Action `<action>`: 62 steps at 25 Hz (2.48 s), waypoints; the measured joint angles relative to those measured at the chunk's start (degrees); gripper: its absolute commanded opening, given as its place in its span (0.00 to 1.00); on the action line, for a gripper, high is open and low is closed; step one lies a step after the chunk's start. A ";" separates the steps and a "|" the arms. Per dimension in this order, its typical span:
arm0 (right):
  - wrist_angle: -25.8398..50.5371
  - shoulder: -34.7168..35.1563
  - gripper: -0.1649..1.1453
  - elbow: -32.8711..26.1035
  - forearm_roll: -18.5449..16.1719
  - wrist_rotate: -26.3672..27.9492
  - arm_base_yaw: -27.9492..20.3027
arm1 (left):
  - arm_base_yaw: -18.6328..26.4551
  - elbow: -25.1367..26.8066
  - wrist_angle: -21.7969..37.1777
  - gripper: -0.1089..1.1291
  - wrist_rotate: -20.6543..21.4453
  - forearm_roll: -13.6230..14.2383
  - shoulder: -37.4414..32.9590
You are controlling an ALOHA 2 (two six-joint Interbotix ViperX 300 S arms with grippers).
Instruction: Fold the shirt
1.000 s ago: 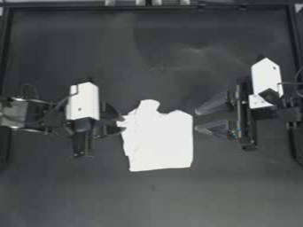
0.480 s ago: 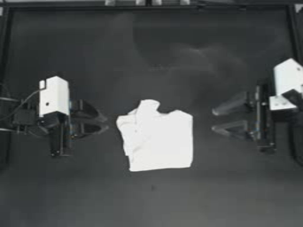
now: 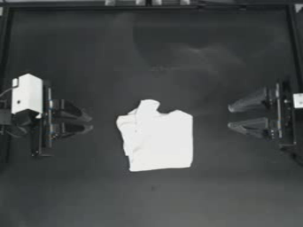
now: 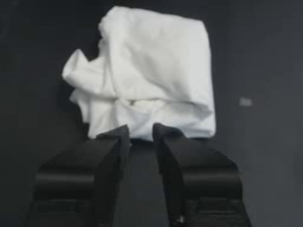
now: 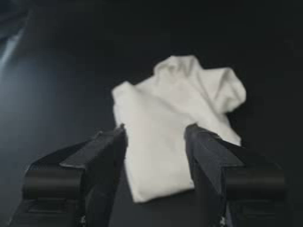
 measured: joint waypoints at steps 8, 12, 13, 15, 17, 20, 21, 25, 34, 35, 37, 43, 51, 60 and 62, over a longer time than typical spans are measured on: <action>0.35 -0.44 0.74 0.00 0.00 0.09 0.26 | -0.53 2.37 0.00 0.63 0.00 -0.97 -3.78; 1.32 -1.32 0.74 0.18 0.00 0.00 0.26 | -0.70 2.64 0.00 0.63 0.00 -1.14 -4.75; 1.49 -1.67 0.74 0.35 0.09 0.00 0.18 | -0.70 2.72 0.00 0.63 0.00 -1.14 -4.92; 1.85 -2.72 0.74 0.97 0.35 0.00 0.26 | -0.70 3.16 0.00 0.63 0.00 -1.14 -5.19; 2.20 -3.87 0.74 1.58 0.88 0.00 0.26 | -0.79 3.60 0.00 0.63 0.00 -1.23 -5.54; 2.46 -5.71 0.74 2.29 1.14 0.00 0.26 | -0.79 4.31 0.00 0.62 0.00 -1.41 -6.33; 2.46 -6.15 0.74 2.46 1.14 -0.09 0.26 | -0.79 4.57 0.00 0.62 0.00 -1.41 -6.77; 2.46 -6.77 0.74 2.46 1.05 -0.26 0.26 | -0.79 5.45 0.00 0.62 0.00 -1.67 -9.23; 2.46 -6.86 0.74 3.08 0.70 -0.35 0.26 | -0.97 8.35 -0.09 0.62 0.00 -1.67 -15.03; 2.46 -6.86 0.74 3.08 0.62 -0.44 0.26 | -0.88 8.79 -0.09 0.62 0.00 -1.67 -15.47; 2.46 -6.94 0.74 3.08 0.53 -0.44 0.26 | -0.97 9.58 -0.18 0.62 0.00 -1.58 -16.70; 2.90 -7.73 0.74 3.43 -0.44 -0.53 0.26 | -0.88 11.51 -0.18 0.62 0.00 -1.41 -20.39; 3.16 -11.16 0.74 5.27 -0.53 -0.53 0.26 | -0.97 12.74 -0.53 0.63 0.18 0.09 -22.50; 3.16 -11.51 0.74 5.45 -1.41 -0.53 0.26 | -0.97 13.71 -0.88 0.63 0.26 0.44 -23.20; 3.16 -11.51 0.74 5.71 -1.49 -0.53 0.26 | -0.88 13.89 -1.05 0.63 0.26 0.44 -23.82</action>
